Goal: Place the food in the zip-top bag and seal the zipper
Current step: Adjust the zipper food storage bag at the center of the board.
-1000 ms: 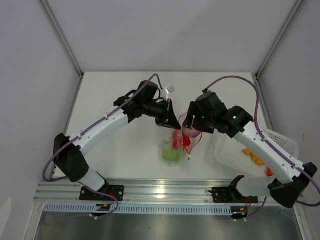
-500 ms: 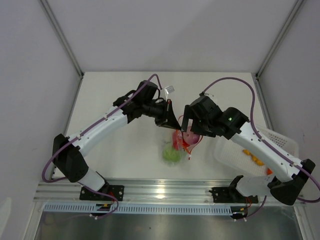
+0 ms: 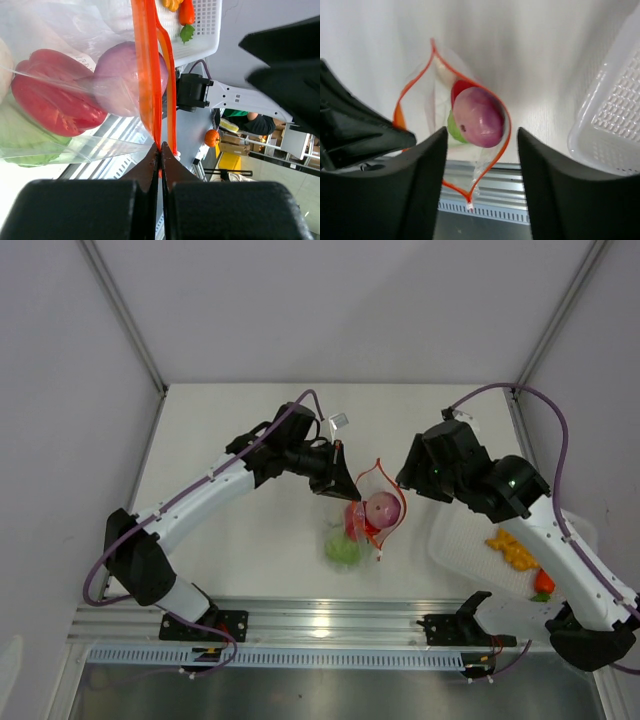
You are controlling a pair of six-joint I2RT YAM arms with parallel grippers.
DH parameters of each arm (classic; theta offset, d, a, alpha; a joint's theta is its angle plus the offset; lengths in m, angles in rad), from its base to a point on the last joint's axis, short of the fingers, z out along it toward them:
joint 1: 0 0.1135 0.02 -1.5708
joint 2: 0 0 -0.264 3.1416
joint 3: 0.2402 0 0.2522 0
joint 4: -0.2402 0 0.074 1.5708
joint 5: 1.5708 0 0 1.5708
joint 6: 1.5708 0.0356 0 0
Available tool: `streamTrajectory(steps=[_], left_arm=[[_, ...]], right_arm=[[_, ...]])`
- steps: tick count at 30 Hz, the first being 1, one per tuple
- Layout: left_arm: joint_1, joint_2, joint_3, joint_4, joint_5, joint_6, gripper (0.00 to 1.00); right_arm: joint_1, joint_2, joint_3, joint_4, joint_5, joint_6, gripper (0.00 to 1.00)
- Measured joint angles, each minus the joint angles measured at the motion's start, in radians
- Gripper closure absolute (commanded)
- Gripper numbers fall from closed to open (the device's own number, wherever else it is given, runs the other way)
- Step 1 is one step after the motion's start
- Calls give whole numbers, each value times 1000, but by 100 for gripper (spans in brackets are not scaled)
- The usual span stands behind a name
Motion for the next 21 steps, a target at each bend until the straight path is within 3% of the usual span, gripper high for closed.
streamTrajectory(steps=[3,11,21], left_arm=[[0,0,0,0,0,0,99],[0,-15,0,0,0,0,99],[0,-20,0,-1,0,0,99]], right_arm=[[-47,-42,-74,3,-13,-24,65],[-51,-34,-235,67,-87,-59,65],[-78,5,-249,175,-97,-132,63]])
